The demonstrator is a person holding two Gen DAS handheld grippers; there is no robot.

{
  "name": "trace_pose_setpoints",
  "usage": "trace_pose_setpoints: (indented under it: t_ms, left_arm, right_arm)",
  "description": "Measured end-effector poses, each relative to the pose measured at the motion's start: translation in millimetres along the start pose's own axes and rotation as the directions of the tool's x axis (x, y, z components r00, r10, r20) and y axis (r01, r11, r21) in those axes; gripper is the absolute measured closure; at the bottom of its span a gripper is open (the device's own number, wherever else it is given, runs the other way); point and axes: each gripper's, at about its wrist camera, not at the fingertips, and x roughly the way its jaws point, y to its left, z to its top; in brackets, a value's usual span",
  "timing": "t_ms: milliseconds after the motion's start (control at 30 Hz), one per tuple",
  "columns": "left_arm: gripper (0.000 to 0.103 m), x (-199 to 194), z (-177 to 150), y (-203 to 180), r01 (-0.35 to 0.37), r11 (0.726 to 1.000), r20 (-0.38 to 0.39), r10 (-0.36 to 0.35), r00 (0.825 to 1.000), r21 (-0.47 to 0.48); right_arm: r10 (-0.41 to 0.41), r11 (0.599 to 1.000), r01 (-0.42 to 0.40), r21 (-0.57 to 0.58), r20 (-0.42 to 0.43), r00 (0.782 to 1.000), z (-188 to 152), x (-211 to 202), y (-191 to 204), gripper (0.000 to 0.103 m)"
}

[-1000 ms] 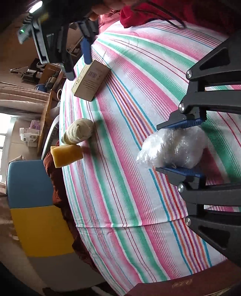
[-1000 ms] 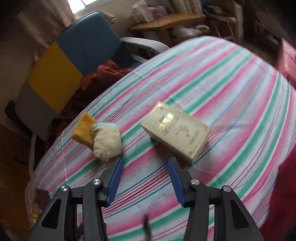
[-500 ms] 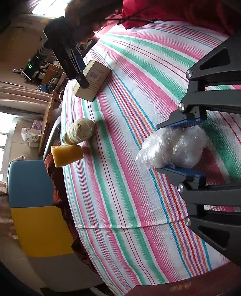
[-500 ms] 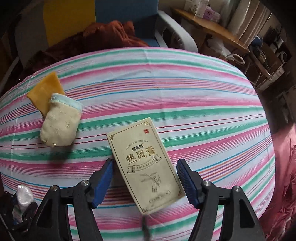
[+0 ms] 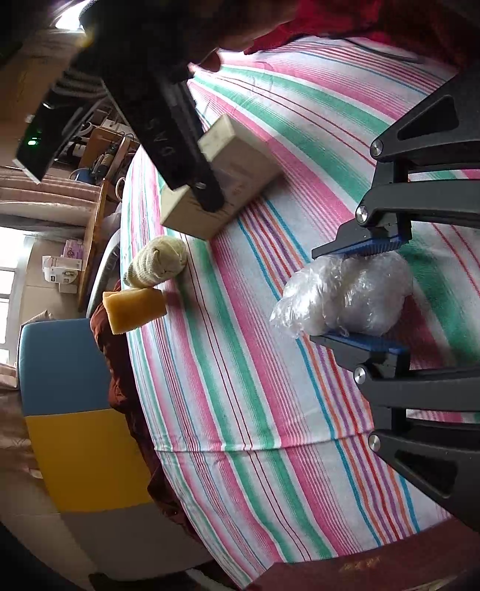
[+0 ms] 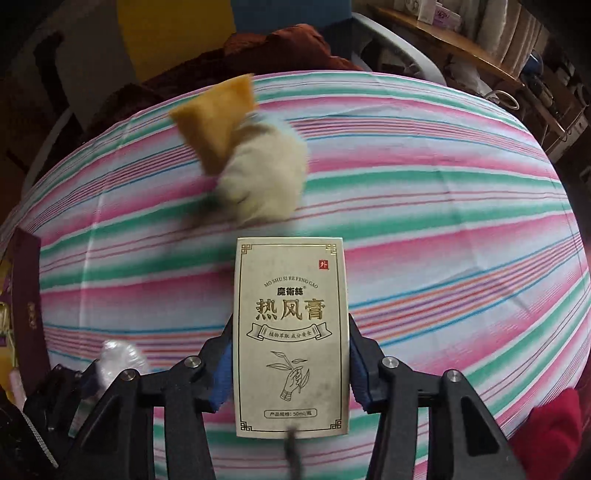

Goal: Organize objects
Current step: 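Hold the bundle with the left gripper while the right gripper grasps the cream medicine box, then carry the bundle and box over the tray and open both grippers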

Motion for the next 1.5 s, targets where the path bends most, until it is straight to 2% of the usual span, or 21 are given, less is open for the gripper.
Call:
trace_pose_setpoints:
  t_ms: [133, 233, 333, 400, 633, 833, 967, 1133, 1267, 1367, 1400, 1500]
  left_arm:
    - [0.067, -11.1, -8.4, 1.3, -0.014, 1.000, -0.008, 0.014, 1.000, -0.005]
    - [0.067, -23.7, -18.4, 1.8, -0.016, 1.000, -0.013, 0.016, 1.000, -0.011]
    - [0.067, -38.3, -27.0, 2.0, -0.006, 1.000, -0.016, 0.005, 1.000, -0.022]
    - [0.067, -51.4, -31.6, 3.7, -0.006, 1.000, -0.005, 0.006, 1.000, -0.028]
    - [0.067, -110.3, -34.9, 20.8, -0.020, 0.997, 0.089, 0.026, 0.996, -0.070]
    - [0.067, -156.8, -39.3, 61.4, -0.090, 0.981, 0.149, 0.116, 0.982, -0.171]
    - [0.067, -183.9, -48.9, 104.8, -0.161, 0.947, 0.157, 0.210, 0.965, -0.277]
    - [0.067, -213.4, -66.4, 162.0, -0.253, 0.875, 0.149, 0.339, 0.929, -0.414]
    - [0.067, -230.2, -80.6, 206.8, -0.291, 0.804, 0.128, 0.409, 0.903, -0.519]
    - [0.067, -237.0, -86.0, 228.0, -0.305, 0.771, 0.121, 0.439, 0.890, -0.559]
    - [0.066, -238.2, -88.8, 235.0, -0.305, 0.762, 0.118, 0.443, 0.889, -0.572]
    - [0.066, -235.1, -90.5, 252.0, -0.300, 0.749, 0.090, 0.431, 0.898, -0.591]
  right_arm:
    - [0.071, 0.997, -0.071, 0.016, 0.024, 0.997, -21.2, -2.7, 19.9, 0.050]
    - [0.092, 0.996, -0.092, -0.001, 0.055, 0.994, -31.6, 2.6, 28.8, 0.050]
    - [0.031, 0.997, -0.026, -0.073, 0.058, 0.998, -37.7, 5.7, 45.3, 0.051]
    - [0.023, 0.996, -0.016, -0.092, 0.070, 0.997, -35.7, 6.4, 47.4, 0.051]
    - [0.062, 0.988, -0.044, -0.150, 0.115, 0.991, -42.2, -6.3, 61.1, 0.051]
    - [0.117, 0.979, -0.092, -0.183, 0.131, 0.984, -49.7, -15.1, 76.2, 0.051]
    - [0.145, 0.973, -0.116, -0.198, 0.142, 0.979, -53.6, -24.4, 87.9, 0.051]
    - [0.221, 0.954, -0.179, -0.240, 0.163, 0.962, -60.2, -40.8, 122.1, 0.051]
    - [0.301, 0.919, -0.237, -0.315, 0.171, 0.938, -61.8, -56.0, 173.9, 0.051]
    - [0.347, 0.889, -0.266, -0.374, 0.169, 0.922, -63.0, -66.7, 209.8, 0.051]
    - [0.364, 0.875, -0.276, -0.398, 0.166, 0.916, -63.2, -70.5, 225.9, 0.051]
    - [0.383, 0.845, -0.279, -0.457, 0.152, 0.911, -61.9, -71.7, 266.5, 0.051]
